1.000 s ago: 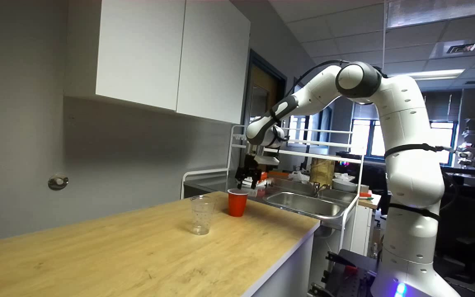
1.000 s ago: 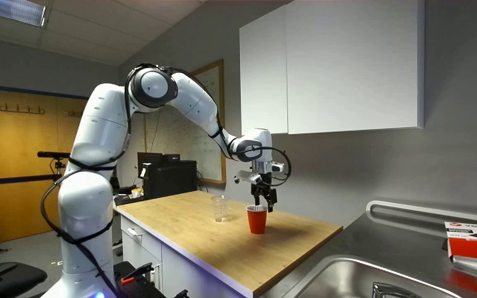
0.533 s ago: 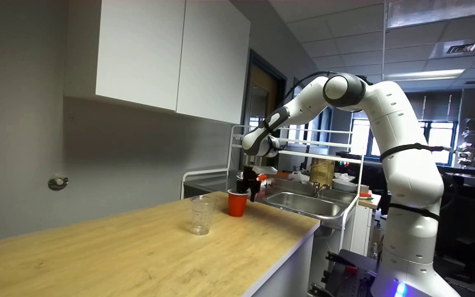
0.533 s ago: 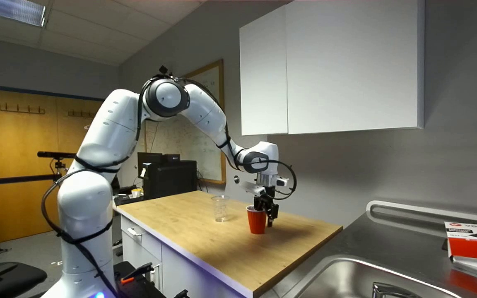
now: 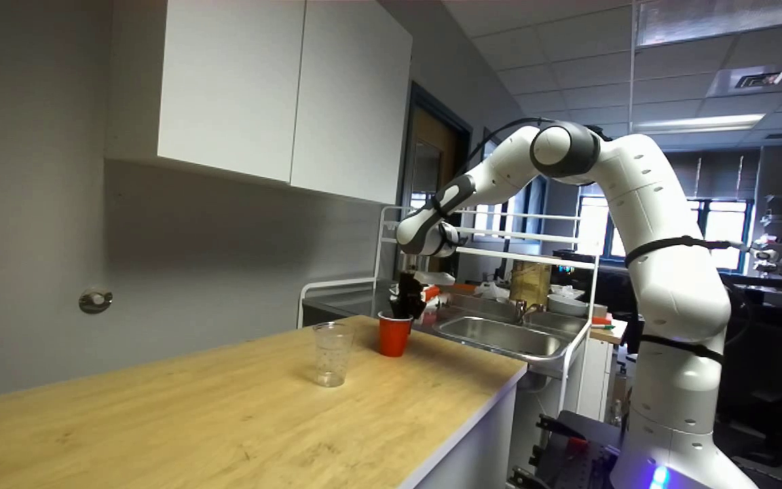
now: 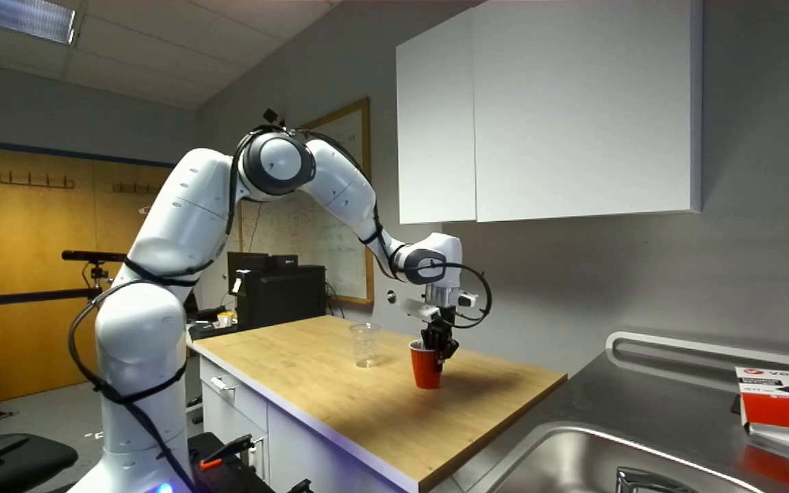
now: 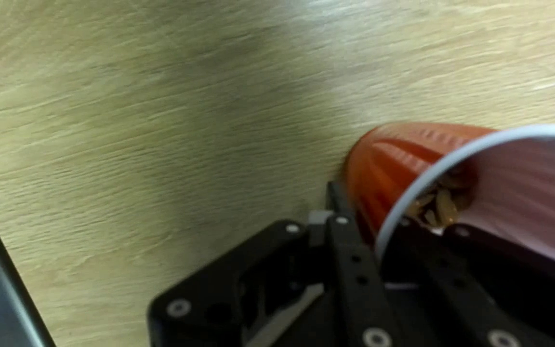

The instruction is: Move the objects from the orange cup and put them in the glass cup

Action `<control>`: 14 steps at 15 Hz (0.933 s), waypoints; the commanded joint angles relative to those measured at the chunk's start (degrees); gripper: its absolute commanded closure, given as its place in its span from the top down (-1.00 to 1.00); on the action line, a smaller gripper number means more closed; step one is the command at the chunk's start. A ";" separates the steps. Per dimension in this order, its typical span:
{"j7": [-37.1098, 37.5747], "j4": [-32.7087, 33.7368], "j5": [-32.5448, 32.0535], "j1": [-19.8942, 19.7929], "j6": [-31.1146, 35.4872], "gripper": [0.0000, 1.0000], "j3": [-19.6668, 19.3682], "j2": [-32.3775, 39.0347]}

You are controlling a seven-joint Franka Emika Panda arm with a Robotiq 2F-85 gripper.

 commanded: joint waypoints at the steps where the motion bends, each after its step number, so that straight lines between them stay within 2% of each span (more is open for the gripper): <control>1: -0.08 0.13 -0.50 0.22 -2.24 -0.98 0.46 -1.74; 6: 2.28 -2.58 -2.68 2.94 -4.11 -0.88 0.64 -5.57; 9: 8.08 -6.00 -8.32 6.80 -4.99 -0.88 0.09 -10.04; 14: 17.13 -11.48 -16.45 11.60 -6.87 -0.90 1.67 -18.18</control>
